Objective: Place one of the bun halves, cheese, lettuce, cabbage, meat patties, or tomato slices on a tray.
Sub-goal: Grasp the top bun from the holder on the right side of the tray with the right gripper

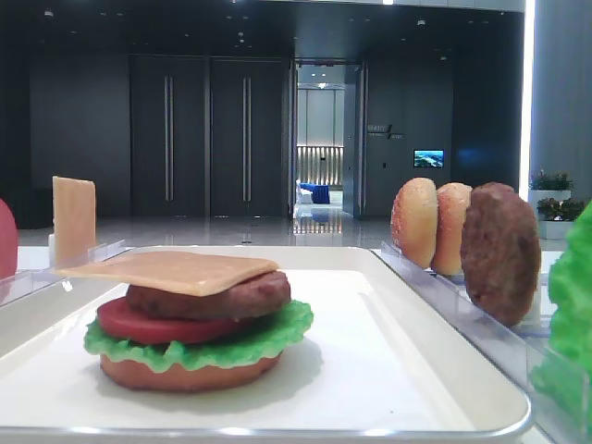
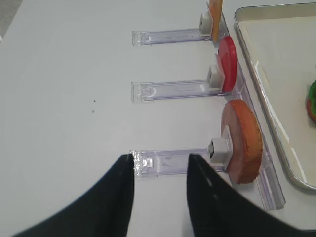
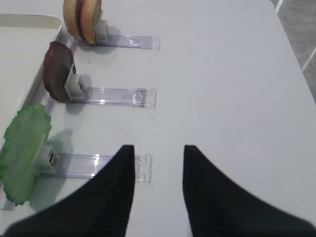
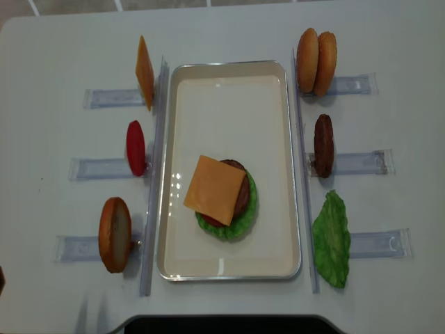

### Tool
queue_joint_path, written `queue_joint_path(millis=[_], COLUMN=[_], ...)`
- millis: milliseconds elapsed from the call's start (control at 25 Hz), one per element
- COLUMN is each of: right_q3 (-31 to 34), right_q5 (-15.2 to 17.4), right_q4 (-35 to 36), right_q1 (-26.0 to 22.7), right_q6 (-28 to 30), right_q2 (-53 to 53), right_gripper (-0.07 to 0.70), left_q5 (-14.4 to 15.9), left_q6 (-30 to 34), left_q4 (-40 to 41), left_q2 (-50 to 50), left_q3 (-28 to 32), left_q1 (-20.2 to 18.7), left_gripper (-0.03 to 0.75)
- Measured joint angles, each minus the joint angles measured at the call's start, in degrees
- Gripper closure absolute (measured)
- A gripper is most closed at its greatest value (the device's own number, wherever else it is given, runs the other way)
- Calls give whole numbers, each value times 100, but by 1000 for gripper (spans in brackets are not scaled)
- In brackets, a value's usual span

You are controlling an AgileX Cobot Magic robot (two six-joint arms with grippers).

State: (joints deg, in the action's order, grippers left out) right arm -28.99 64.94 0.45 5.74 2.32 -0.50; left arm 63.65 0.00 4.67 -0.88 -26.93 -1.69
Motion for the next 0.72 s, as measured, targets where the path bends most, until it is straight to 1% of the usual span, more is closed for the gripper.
queue_joint_path(millis=[640,720], right_q3=[0,-50], right_q5=[-5,-60], right_q4=[0,0], right_q1=[0,0], right_q6=[0,0], right_q2=[0,27], right_gripper=[397,397], left_q5=[0,0], left_q6=[0,0], left_q4=[0,0], left_q2=[0,0], left_q3=[0,0], left_q1=[0,0], left_gripper=[433,433])
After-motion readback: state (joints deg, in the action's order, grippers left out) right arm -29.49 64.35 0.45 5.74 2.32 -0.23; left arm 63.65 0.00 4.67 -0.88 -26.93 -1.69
